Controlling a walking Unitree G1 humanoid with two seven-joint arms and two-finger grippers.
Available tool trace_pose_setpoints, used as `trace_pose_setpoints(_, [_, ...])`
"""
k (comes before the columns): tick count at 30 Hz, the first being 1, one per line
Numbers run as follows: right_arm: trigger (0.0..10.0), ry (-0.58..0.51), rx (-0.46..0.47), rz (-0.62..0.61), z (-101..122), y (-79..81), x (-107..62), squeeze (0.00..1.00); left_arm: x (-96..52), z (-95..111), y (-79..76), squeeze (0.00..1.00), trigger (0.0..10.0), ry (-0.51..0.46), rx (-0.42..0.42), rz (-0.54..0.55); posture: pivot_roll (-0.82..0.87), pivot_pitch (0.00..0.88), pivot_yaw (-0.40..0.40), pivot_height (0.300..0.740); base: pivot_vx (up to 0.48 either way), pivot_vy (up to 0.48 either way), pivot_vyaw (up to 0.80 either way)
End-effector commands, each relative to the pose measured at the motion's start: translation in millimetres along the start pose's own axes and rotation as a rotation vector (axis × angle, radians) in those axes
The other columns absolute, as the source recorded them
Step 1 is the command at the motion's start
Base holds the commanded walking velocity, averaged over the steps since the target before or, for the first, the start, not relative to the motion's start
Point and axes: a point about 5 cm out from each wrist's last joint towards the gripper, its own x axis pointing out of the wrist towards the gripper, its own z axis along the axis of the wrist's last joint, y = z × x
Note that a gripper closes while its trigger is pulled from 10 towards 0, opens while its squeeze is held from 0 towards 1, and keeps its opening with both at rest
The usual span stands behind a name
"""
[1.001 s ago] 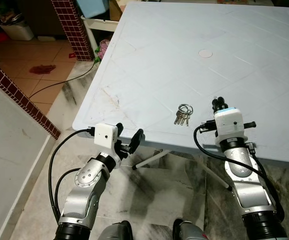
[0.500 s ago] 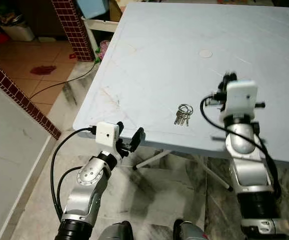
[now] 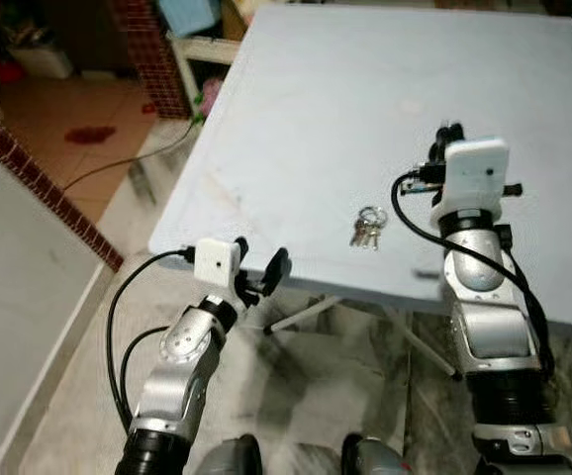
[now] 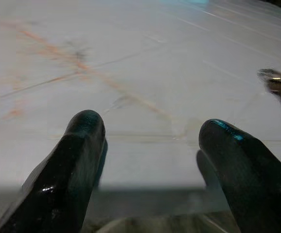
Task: Hang keys on a hook
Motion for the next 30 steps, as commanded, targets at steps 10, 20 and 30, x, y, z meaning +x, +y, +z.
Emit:
trace_pose_setpoints(10, [10.0, -0.013, 0.016, 0.035, 3.7, 7.8, -5.8, 0.00, -2.8, 22.8, 28.1, 0.00, 10.0, -0.115, 0.142, 0.183, -0.03, 0.145, 0.073, 0.740, 0.000, 0.000, 0.80])
trace_pose_setpoints(20, [10.0, -0.006, 0.023, 0.046, 2.2, 9.9, -7.8, 0.00, -2.5, 29.8, 30.1, 0.00, 10.0, -0.150, 0.158, 0.227, -0.02, 0.147, 0.075, 0.740, 0.000, 0.000, 0.80])
trace_pose_setpoints(30, [10.0, 0.004, 0.033, 0.050, 0.0, 11.9, -9.5, 0.00, -2.6, 24.7, 35.7, 0.00, 10.0, -0.116, 0.156, 0.273, -0.02, 0.147, 0.075, 0.740, 0.000, 0.000, 0.80])
